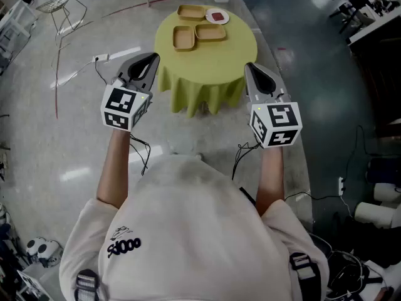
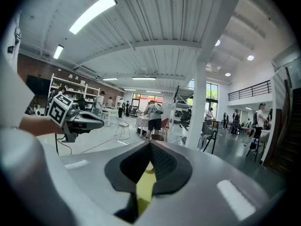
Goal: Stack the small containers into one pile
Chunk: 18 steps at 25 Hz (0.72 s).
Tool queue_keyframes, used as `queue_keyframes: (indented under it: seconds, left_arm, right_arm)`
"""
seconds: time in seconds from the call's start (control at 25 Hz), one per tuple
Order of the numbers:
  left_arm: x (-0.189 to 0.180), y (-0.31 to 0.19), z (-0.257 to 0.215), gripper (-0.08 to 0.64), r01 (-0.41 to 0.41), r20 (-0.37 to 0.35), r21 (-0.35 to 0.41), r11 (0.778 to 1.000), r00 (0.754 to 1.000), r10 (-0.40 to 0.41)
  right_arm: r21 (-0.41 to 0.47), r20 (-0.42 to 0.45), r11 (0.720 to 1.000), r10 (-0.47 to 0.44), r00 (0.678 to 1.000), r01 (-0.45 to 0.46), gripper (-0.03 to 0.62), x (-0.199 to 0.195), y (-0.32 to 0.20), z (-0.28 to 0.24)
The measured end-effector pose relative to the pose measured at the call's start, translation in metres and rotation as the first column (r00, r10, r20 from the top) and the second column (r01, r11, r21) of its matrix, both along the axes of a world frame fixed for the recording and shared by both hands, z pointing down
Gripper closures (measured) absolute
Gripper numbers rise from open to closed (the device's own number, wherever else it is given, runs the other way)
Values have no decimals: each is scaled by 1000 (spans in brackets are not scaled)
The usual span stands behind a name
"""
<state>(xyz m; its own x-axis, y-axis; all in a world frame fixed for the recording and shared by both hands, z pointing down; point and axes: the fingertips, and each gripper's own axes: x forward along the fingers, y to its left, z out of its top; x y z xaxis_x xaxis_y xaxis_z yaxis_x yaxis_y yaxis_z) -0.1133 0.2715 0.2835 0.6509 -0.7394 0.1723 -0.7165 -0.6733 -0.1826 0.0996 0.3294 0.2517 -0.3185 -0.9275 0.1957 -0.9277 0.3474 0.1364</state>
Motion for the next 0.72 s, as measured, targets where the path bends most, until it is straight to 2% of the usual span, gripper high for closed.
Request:
queue_keyframes:
  seconds: [0.16, 0.44, 0.72]
  left_arm:
    - [8, -1, 2, 554, -2, 2, -8, 1000, 1000, 2]
    - [20, -3, 15, 554, 21, 8, -37, 999, 1000, -20]
    - [28, -3, 27, 554, 60, 3, -63, 996, 998, -59]
  right_arm:
    - [-11, -9, 1000, -9, 1000, 9, 581, 6, 0, 4]
    - [-4, 43, 1000, 28, 999, -28, 581, 34, -7, 11]
    - [-14, 75, 1000, -14, 997, 15, 581, 46, -16, 21]
